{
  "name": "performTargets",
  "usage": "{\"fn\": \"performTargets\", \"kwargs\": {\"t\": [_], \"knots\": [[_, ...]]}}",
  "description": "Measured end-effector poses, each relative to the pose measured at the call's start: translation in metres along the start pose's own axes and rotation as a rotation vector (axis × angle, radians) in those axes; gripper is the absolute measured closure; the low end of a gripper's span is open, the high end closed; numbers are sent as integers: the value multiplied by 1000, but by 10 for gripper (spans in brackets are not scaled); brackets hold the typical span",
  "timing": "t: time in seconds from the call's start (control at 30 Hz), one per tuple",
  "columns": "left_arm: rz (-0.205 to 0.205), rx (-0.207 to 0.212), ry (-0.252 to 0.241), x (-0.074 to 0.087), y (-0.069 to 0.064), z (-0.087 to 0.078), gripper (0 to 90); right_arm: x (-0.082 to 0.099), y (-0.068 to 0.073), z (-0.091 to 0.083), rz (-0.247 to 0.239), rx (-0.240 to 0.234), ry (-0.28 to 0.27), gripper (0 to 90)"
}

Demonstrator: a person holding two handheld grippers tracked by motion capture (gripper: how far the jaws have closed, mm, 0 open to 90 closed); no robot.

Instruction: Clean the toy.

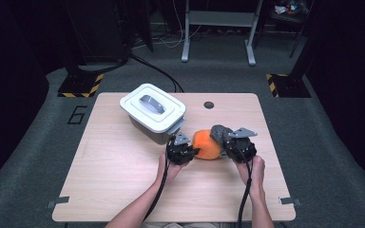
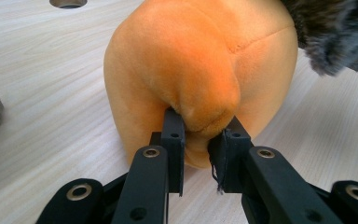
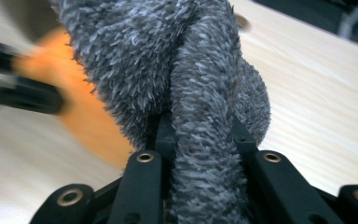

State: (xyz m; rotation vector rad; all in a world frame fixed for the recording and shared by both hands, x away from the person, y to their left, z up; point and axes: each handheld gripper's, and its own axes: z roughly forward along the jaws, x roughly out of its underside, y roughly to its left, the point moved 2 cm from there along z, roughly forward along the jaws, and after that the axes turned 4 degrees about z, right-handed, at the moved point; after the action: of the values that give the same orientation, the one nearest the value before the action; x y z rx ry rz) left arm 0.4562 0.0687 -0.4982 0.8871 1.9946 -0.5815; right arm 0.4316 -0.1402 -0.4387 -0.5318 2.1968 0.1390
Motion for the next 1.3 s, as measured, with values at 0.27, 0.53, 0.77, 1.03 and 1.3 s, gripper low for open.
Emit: {"fn": "performTargets", "kwargs": {"t": [0.27,0.53,0.77,1.03,1.3], "knots": [[4,7,7,0,0,0,766,-8,27,13,-64,-22,13,721],[14,9,4,-1,-3,1,765,-2,9,13,-34,10,30,721],[18,13,9,-2,-3,1,766,11,-16,21,51,35,62,721],[14,12,9,-1,-3,2,766,24,-33,35,102,77,106,721],[16,13,10,-1,-2,2,766,37,-44,54,140,78,170,721]]}}
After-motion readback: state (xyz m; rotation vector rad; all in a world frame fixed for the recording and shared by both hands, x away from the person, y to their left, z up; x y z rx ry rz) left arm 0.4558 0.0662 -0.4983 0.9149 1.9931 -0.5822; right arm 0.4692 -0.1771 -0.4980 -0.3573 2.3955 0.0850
